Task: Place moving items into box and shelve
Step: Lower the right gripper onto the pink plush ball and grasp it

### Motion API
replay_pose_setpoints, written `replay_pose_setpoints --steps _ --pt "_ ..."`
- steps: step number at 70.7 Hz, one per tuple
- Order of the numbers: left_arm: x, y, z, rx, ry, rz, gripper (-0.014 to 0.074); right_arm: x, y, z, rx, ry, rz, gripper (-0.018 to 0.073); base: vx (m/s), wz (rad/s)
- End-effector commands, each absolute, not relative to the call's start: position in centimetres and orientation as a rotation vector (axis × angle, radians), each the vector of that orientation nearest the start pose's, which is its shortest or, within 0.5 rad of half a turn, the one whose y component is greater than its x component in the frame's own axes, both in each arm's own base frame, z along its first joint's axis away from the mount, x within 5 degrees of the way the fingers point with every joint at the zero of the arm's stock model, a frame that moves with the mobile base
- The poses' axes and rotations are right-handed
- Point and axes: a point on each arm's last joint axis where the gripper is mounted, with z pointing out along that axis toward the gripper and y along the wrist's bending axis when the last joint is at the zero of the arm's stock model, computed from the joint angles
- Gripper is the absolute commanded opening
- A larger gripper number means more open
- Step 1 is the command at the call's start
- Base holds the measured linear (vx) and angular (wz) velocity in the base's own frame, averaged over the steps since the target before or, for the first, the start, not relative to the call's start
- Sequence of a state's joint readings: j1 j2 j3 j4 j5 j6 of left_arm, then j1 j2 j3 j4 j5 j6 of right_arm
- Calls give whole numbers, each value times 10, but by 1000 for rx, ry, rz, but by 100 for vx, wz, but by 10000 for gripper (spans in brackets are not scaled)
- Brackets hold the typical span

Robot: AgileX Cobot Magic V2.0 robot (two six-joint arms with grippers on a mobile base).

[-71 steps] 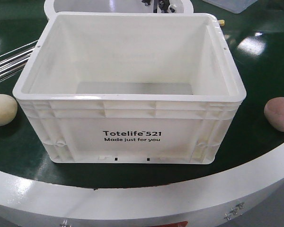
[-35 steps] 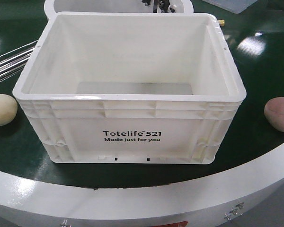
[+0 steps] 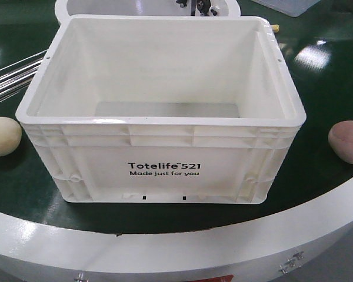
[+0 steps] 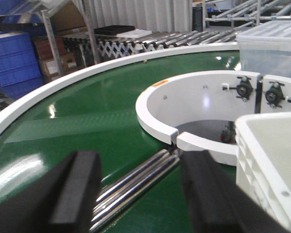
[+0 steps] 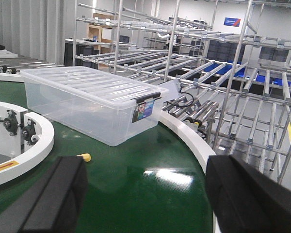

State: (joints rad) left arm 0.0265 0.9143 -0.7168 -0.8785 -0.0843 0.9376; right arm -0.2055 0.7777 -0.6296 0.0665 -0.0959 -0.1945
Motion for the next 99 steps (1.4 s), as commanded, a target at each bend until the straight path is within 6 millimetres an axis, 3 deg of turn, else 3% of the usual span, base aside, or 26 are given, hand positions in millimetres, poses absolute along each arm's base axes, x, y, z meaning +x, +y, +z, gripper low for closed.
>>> replay_pose_setpoints --steps 1,7,22,38,53,75,99 --pt "197 18 380 -106 1518 155 603 162 -36 380 69 1407 -291 579 0 0" --pt "197 19 379 -132 1519 142 625 162 -36 379 88 1420 -266 579 0 0" --pt "219 25 363 -190 1567 181 565 179 -39 360 179 1607 -158 578 0 0" --pt "241 27 343 -197 1646 205 494 225 -46 350 222 1830 -98 578 0 0" --pt "248 27 335 -199 1678 214 458 268 -55 335 233 1944 -88 578 0 0" --pt "248 30 337 -217 1653 243 450 307 -64 278 252 2124 -82 577 0 0" --pt "248 30 337 -216 1653 244 450 321 -68 242 221 2245 -103 547 0 0"
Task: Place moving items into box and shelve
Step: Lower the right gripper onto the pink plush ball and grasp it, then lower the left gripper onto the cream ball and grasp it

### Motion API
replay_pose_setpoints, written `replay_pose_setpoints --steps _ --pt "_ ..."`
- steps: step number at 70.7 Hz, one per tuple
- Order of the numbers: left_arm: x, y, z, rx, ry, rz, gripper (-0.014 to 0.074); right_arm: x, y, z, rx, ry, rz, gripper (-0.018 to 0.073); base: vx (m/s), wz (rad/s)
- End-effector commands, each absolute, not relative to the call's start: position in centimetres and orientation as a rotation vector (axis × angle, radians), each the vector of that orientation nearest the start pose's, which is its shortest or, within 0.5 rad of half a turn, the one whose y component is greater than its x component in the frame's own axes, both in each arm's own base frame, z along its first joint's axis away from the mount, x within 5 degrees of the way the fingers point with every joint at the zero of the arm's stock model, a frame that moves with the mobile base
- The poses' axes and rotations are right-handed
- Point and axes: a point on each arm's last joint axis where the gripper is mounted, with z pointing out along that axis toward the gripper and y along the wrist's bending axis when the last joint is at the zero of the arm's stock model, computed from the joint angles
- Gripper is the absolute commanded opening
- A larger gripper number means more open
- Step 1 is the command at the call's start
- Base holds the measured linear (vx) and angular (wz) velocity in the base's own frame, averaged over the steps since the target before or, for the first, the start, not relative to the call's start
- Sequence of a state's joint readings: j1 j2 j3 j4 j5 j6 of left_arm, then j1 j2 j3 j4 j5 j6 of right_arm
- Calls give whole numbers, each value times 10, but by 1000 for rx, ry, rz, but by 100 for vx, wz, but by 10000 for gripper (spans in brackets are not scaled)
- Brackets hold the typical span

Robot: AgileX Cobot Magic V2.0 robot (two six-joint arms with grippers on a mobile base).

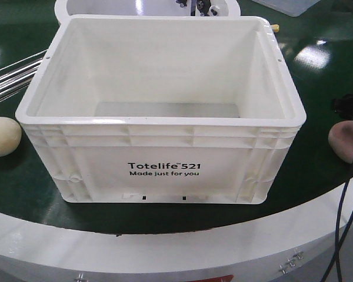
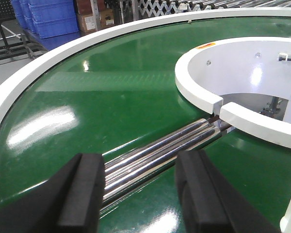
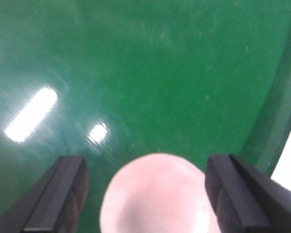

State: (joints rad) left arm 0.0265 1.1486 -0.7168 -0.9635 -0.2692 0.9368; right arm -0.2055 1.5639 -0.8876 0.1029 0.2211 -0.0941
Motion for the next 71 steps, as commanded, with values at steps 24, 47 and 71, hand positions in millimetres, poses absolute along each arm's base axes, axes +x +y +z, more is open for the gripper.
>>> replay_pose_setpoints --steps 24,47,71 --pt "248 30 337 -215 1652 245 450 327 -69 219 194 2329 -115 547 0 0" --pt "249 30 335 -216 1659 247 450 329 -70 197 204 2432 -98 423 0 0" --pt "263 40 324 -275 1643 352 450 326 -69 192 204 2484 -90 -11 0 0"
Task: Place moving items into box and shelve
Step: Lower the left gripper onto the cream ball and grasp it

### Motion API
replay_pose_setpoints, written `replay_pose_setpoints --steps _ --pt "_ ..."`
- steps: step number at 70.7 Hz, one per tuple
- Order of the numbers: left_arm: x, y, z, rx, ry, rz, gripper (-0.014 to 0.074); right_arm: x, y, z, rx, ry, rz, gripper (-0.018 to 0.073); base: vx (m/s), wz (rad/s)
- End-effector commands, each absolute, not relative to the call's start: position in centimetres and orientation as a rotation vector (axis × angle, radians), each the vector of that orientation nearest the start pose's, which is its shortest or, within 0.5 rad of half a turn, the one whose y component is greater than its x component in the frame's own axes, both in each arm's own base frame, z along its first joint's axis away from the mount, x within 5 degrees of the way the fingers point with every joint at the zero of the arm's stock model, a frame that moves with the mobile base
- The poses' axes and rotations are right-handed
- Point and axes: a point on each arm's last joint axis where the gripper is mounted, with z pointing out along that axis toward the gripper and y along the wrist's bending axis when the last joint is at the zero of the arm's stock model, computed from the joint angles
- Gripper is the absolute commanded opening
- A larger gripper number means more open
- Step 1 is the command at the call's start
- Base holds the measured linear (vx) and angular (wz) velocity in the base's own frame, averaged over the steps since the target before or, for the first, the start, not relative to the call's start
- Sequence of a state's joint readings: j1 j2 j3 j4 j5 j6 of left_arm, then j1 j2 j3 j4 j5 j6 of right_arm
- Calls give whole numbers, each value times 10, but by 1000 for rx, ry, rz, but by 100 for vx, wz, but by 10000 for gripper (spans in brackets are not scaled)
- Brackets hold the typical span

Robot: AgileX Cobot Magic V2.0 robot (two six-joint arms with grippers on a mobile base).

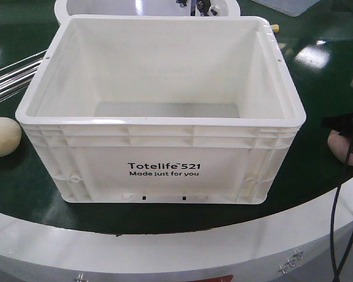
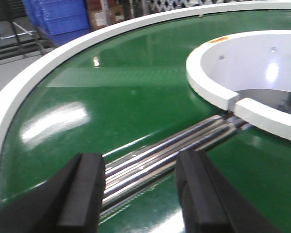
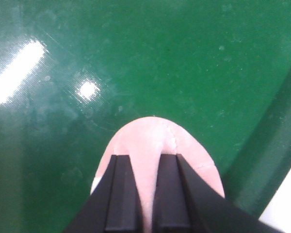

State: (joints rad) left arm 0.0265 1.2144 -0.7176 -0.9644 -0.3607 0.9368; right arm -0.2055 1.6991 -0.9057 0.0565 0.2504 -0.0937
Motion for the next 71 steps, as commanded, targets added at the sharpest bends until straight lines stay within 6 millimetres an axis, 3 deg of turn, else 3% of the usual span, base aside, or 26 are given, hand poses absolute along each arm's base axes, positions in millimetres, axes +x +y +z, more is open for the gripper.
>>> replay_pose_setpoints --steps 1,18,43,71 --pt "263 40 323 -276 1644 353 450 326 -69 192 204 2485 -90 -10 0 0" --pt "281 40 297 -262 1740 366 433 325 -68 191 205 2499 -86 -8 0 0" --pt "305 42 247 -288 1908 380 328 325 -68 191 206 2503 -86 -8 0 0" --pt "316 34 204 -328 2094 237 314 325 -69 191 204 2497 -88 -8 0 0"
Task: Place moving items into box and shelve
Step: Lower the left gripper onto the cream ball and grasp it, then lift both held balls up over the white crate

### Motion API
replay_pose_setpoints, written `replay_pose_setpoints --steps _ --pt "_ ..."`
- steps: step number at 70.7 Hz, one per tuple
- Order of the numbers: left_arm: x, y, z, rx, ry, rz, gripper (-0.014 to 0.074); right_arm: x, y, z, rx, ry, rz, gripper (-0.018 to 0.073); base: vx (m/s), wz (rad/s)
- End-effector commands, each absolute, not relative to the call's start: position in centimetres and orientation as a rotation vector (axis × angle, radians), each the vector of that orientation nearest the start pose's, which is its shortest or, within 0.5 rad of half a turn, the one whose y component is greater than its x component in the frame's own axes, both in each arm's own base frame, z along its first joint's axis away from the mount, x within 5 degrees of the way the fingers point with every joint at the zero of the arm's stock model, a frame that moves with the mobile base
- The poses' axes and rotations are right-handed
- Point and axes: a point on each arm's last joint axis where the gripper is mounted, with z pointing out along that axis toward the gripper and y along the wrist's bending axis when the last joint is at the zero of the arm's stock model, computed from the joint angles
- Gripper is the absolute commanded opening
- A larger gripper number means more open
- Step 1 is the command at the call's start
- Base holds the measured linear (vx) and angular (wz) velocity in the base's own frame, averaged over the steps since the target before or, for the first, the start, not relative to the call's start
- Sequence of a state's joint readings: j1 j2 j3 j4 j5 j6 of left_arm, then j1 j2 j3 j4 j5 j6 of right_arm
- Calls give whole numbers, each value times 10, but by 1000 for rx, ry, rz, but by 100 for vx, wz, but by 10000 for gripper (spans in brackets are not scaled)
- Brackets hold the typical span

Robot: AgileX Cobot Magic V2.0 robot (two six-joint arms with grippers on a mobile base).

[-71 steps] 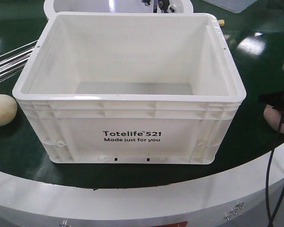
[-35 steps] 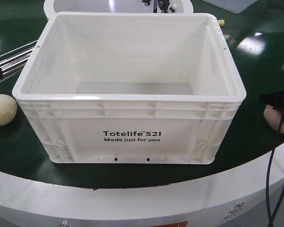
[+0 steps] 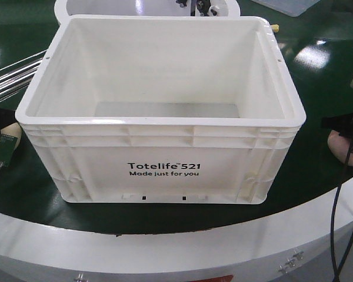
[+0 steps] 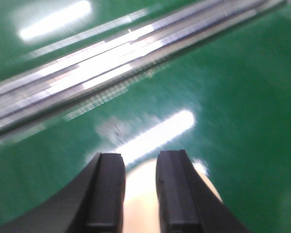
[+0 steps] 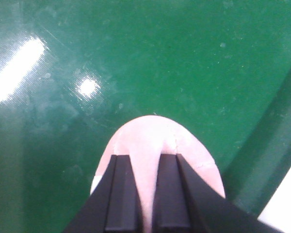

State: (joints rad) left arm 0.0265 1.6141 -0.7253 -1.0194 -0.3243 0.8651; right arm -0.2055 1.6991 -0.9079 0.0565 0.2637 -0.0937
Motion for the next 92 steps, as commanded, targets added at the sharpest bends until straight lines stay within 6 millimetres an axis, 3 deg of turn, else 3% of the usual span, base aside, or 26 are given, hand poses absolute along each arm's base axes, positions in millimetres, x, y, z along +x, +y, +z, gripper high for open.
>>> replay_pose_setpoints --steps 1,39,46,57,59,78,92 --pt "316 34 204 -326 2099 231 314 326 -69 191 204 2495 -88 -8 0 0" --pt "319 38 182 -339 2164 250 305 326 -69 192 204 2486 -89 -8 0 0" --pt "319 37 177 -342 2199 218 230 326 -69 192 204 2486 -89 -8 0 0" --pt "319 34 173 -331 2232 185 -9 326 -69 192 204 2484 -90 -8 0 0" --pt "319 34 173 -331 2233 184 -9 326 -69 192 204 2483 -90 -8 0 0" --pt "320 38 178 -346 2187 235 -6 329 -70 196 202 2437 -99 -8 0 0" --pt "329 39 202 -327 2098 238 -6 330 -70 219 195 2295 -120 -8 0 0"
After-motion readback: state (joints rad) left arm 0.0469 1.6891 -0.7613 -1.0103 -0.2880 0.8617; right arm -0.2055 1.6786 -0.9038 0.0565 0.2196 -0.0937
